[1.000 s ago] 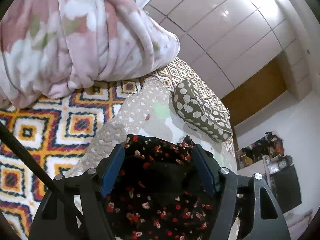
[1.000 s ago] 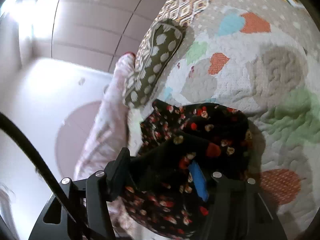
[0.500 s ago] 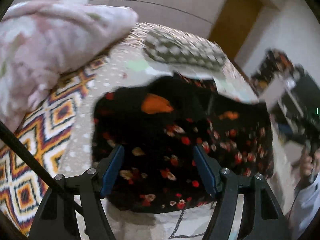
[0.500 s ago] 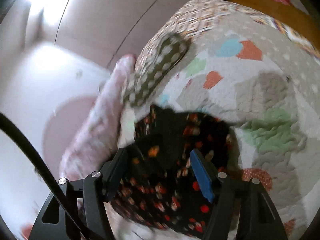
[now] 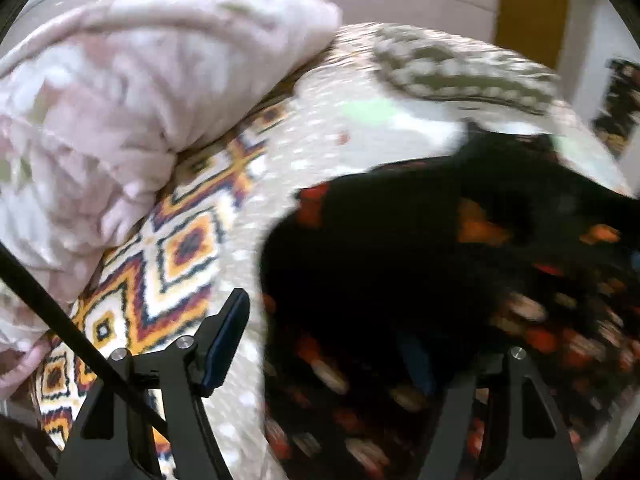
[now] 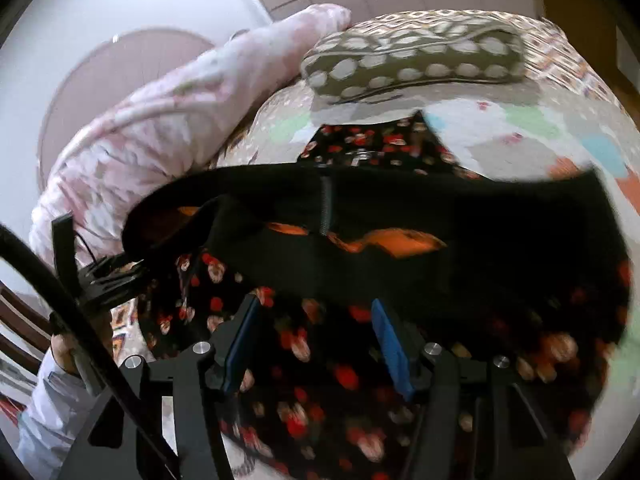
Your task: Fold large clothes
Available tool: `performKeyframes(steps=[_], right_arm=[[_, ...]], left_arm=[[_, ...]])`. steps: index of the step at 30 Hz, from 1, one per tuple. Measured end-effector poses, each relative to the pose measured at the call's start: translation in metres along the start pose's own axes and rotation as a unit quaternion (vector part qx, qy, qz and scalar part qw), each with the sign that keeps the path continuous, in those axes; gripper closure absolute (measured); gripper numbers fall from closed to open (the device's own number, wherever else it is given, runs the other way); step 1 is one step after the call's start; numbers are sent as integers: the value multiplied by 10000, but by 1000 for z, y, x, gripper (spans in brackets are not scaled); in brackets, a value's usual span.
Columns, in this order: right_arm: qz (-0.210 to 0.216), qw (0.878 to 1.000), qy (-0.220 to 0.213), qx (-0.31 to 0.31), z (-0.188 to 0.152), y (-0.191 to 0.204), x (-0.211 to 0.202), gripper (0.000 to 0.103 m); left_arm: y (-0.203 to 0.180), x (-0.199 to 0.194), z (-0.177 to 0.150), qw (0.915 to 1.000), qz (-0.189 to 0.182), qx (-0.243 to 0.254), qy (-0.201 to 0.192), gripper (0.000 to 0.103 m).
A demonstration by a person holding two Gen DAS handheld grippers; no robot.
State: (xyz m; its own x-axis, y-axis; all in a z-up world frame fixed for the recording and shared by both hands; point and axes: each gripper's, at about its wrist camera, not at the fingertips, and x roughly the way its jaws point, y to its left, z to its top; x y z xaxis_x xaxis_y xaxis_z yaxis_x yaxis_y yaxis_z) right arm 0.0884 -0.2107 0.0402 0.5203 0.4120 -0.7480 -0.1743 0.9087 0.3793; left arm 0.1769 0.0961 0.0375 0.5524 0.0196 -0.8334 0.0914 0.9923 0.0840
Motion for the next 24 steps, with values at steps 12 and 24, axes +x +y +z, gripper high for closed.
performKeyframes(steps=[12,24], right_arm=[[-855,9895,796,-849,31,22,85,36],[-930,9916,203,-872,33,40,44,99]], left_arm=[[63,0,13,9849,-899,-1476,-62,33],[56,-48,-34,9794,-1455,-1335,-420,33]])
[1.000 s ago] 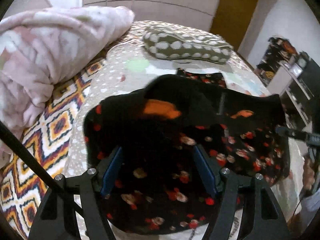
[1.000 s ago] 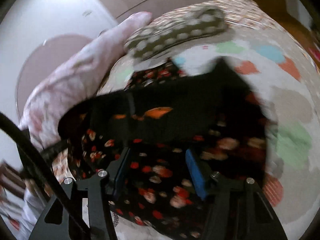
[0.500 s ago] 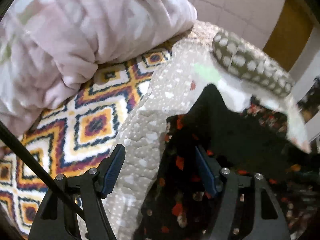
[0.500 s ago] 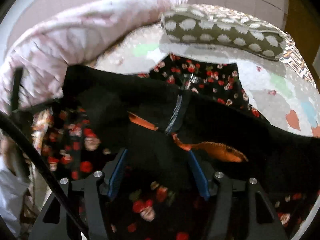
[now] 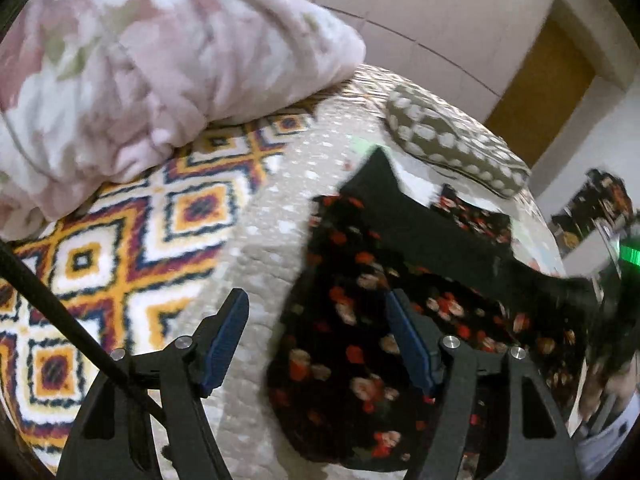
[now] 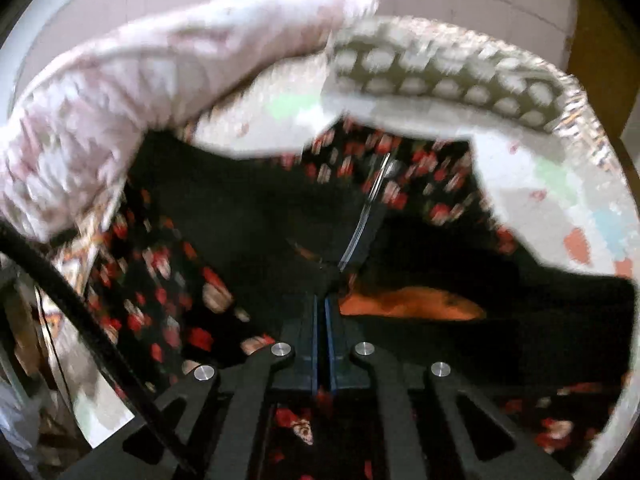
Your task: Fold large clothes
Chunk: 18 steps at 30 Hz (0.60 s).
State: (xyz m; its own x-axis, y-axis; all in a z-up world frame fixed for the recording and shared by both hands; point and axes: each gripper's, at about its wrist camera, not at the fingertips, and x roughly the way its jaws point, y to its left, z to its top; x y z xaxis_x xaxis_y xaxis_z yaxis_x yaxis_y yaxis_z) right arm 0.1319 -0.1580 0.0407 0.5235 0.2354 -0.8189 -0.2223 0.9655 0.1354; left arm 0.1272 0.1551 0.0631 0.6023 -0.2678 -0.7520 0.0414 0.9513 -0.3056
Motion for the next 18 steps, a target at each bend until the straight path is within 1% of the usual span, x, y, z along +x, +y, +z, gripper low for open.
performKeyframes(steps=[2,4,5,6,7,9,10,11,12,13,14,15,17,18], right_arm=[[-132,9995,-254,153,12,-6,-14,99],[-287,9987,-344,256,24,-10,-15,99],[-406,9982,-361,270,29,-11,-13,99],[-607,9971,-367,266,37,-12,-6,101],[-781,9961,-335,255,43,-14,1,102],[-1043,9937,-213,340,53,-20,20,102],[-1085,9930,-131,440,55,-26,31,102],[-1095,9926,-68,514,56,-31,39,102],[-1126,9918,9,605,55,-37,47,102],[-1121,9908,89,757,55,-44,54,102],[-1025,9908,68,878,53,-50,54,102],[-912,9910,6,983,52,-56,48,102],[-838,9900,-118,1132,49,-67,30,98],[-767,9888,-230,1262,46,-78,11,89]], left_arm=[[-18,6,-3,9995,-78,294,97,33],[-36,22,-5,9981,5,574,223,33],[-42,33,-6,9968,97,715,339,33],[-46,45,-6,9952,298,822,436,33],[-47,56,-5,9940,510,849,466,33],[-42,76,-3,9923,766,814,535,33],[-39,83,-2,9915,874,776,578,31],[-35,91,-1,9907,964,729,633,25],[-31,97,0,9906,983,669,673,20],[-26,100,2,9912,969,569,706,19],[-22,103,3,9916,948,468,747,16],[-20,104,5,9914,956,432,783,15],[-20,104,7,9909,982,494,776,15],[-21,103,7,9909,988,530,750,15]])
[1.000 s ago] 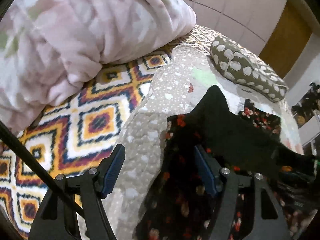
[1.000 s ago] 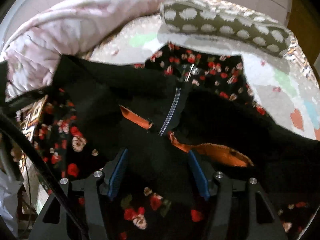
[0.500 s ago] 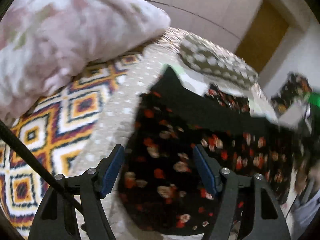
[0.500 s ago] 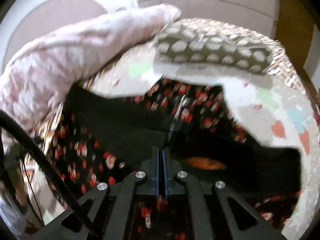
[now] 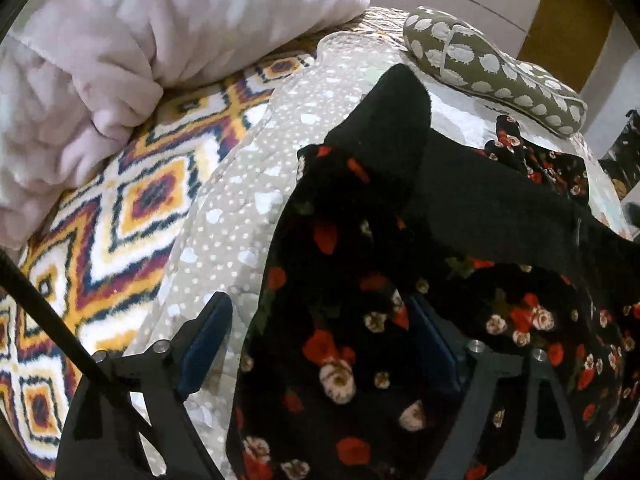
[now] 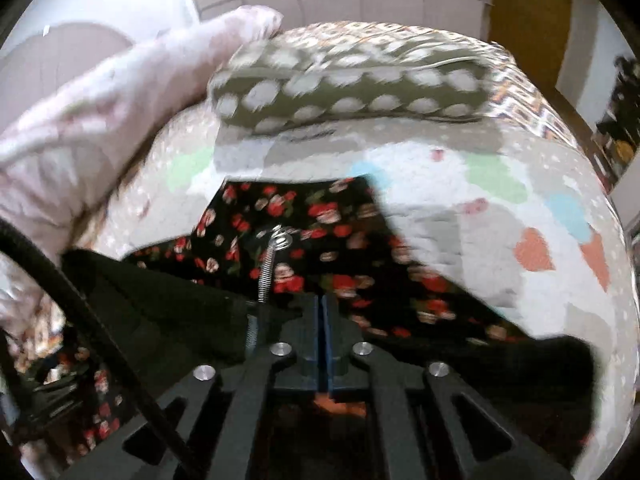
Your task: Fold large clothes
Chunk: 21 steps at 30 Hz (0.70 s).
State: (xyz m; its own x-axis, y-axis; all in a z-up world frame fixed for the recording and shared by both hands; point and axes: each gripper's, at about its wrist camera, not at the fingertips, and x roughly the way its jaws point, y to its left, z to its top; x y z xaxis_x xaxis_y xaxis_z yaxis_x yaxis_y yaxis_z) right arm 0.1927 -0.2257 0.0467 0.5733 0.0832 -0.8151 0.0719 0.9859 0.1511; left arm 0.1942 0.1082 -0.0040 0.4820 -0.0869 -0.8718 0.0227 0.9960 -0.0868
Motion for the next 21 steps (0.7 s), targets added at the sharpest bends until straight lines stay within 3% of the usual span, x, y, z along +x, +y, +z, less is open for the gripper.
performKeyframes(steps=[1,2,3,4,7,11,12,13,15,18,21], right_arm=[[40,9998,-118,123,-1,-14,-18,70],[6,9995,-235,191,-3,-25,-35,57],[-77,9992,-342,214,-6,-35,-52,34],[-215,9984,-489,210,-13,-51,-74,23],[-375,9984,-403,110,-36,-79,-99,21],[-650,9978,-70,-64,-76,-102,-88,21],[-609,9981,-21,-68,-83,-104,-82,26],[-447,9989,99,-47,-91,-107,-72,55],[-441,9987,254,22,-98,-113,-61,94],[-671,9962,106,553,-89,-143,-59,95],[-810,9918,95,984,-75,-174,-54,96]], left_arm=[[0,-1,-1,10000,-17,2,-18,15],[1,-3,-1,10000,-68,-40,-28,15],[4,-7,-1,9998,-149,-126,-26,15],[8,-12,-3,9993,-262,-246,-30,15],[16,-25,-1,9974,-481,-525,-96,15],[15,-44,3,9986,-262,-372,-275,15],[12,-44,3,9993,-130,-230,-268,15],[9,-44,3,9996,43,-80,-275,15],[6,-40,3,9989,308,144,-317,15],[2,-28,3,9974,581,336,-279,15],[4,-13,8,9978,591,220,-221,15]])
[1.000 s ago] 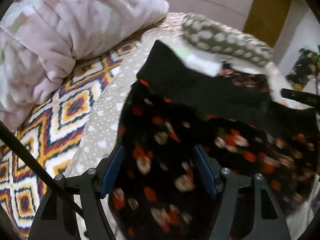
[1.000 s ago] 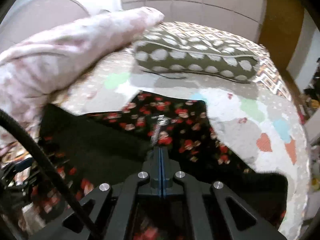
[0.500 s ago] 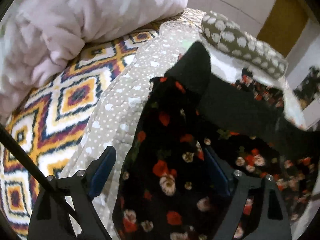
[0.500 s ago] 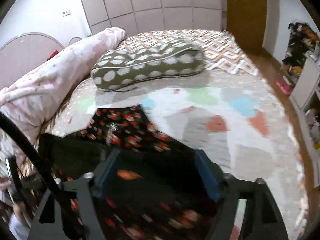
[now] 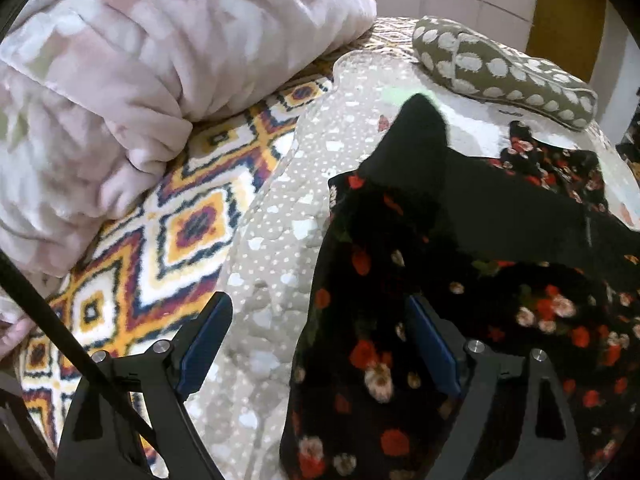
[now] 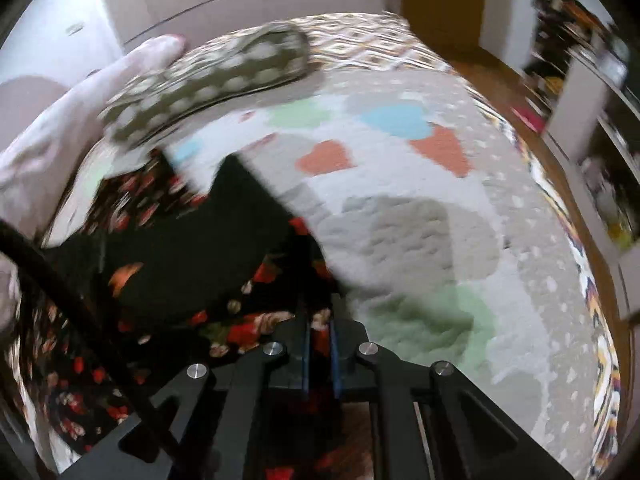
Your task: Fold large clothes
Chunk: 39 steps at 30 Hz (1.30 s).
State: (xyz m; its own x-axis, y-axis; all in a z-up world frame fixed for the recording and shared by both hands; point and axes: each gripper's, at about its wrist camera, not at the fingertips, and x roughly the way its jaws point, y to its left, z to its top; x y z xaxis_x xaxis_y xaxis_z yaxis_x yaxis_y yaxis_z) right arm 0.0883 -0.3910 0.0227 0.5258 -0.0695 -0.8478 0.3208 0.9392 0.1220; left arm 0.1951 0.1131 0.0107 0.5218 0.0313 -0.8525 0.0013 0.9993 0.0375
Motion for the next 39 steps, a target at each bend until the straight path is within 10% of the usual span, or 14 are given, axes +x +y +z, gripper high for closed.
performKeyframes(steps=[7,13,19,29,32,36,39], right_arm=[[-42,9995,256,-161,3,2,43,89],[-300,9988,-135,-352,-9,-15,41,34],[361,9984,-343,274,-15,-42,11,34],[-183,9852,-1676,-320,-38,-2,-105,33],[131,9878,-1423,-618,-44,35,-109,34],[866,9874,-740,-1095,-60,96,-87,82],[1251,9824,-264,-1358,-74,145,-57,89]], left_arm=[[12,31,10,9980,-399,-479,111,6],[20,44,21,9957,-668,-600,214,2],[35,13,26,9921,-777,-985,64,6],[27,-73,-11,9931,-964,-498,-444,6],[19,-76,-38,9942,-951,-319,-396,6],[18,-74,-78,9941,-968,-238,-437,6],[22,-57,-98,9955,-858,-281,-280,7]])
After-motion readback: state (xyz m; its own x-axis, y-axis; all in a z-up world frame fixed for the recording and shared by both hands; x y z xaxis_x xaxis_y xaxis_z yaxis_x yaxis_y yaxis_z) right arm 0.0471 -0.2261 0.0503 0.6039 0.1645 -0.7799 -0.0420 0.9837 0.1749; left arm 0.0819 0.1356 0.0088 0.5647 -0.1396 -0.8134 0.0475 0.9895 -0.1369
